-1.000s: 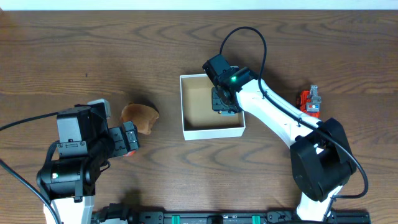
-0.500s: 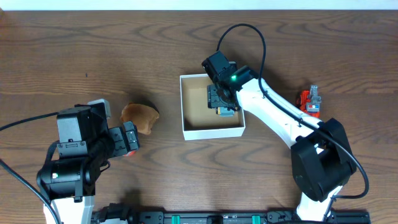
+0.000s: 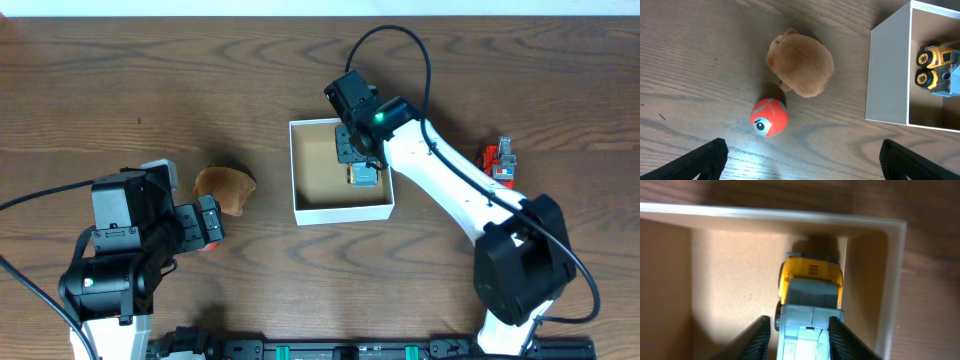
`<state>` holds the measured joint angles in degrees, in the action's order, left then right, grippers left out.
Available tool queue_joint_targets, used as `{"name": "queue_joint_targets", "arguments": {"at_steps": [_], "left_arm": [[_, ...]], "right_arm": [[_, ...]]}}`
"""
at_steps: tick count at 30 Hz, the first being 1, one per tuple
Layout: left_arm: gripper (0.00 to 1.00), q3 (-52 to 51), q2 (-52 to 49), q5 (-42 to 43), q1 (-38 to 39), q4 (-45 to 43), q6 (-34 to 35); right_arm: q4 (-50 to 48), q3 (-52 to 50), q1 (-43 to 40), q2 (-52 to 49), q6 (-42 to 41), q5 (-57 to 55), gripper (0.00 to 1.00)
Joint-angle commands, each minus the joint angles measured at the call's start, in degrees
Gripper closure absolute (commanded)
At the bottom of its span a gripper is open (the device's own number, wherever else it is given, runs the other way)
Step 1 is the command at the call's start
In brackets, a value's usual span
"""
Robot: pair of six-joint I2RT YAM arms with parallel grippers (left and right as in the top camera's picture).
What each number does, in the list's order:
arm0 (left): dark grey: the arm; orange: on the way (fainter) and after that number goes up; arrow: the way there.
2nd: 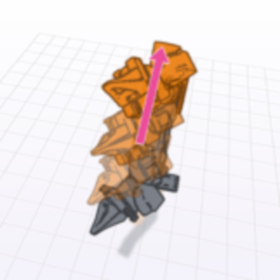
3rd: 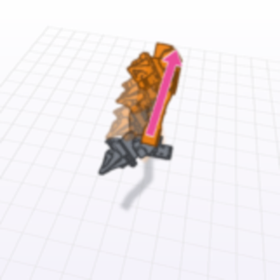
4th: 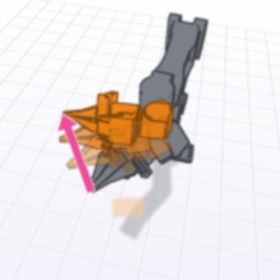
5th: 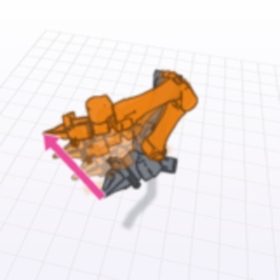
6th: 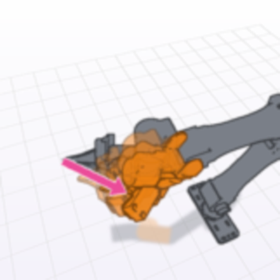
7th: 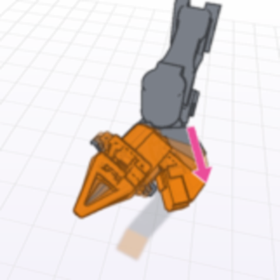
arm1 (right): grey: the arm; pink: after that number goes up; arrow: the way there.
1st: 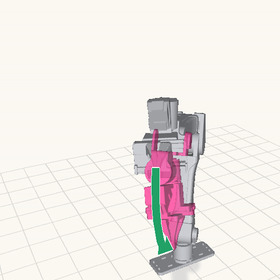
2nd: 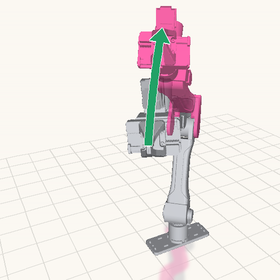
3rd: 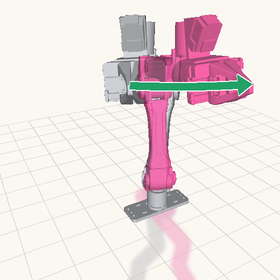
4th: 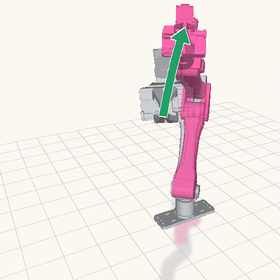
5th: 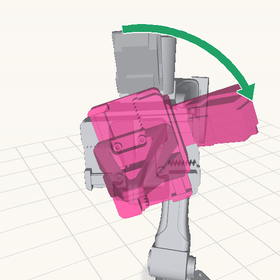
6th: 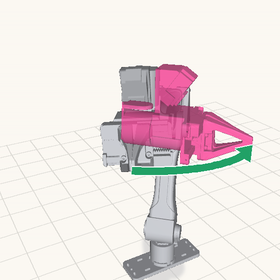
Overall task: Pack container
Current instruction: 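Carry the dump truck with the right gripper into the white box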
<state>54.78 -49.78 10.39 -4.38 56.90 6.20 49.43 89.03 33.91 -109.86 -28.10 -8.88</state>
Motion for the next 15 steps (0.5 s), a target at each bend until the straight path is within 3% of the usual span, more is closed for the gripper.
{"name": "queue_joint_targets", "arguments": {"at_steps": [1, 3, 15], "left_arm": [[0.02, 1.0, -0.1, 0.6, 0.2, 0.3, 0.1], [0.02, 1.0, -0.1, 0.6, 0.2, 0.3, 0.1], [0.02, 1.0, -0.1, 0.6, 0.2, 0.3, 0.1]], "right_arm": [[1.1, 1.4, -0.3, 2.9, 0.5, -0.6, 0.83], [2.4, 1.2, -0.1, 2.9, 0.5, 0.0, 0.98], [0.6, -6.0, 1.7, 2.9, 0.5, 0.1, 0.99]]}}
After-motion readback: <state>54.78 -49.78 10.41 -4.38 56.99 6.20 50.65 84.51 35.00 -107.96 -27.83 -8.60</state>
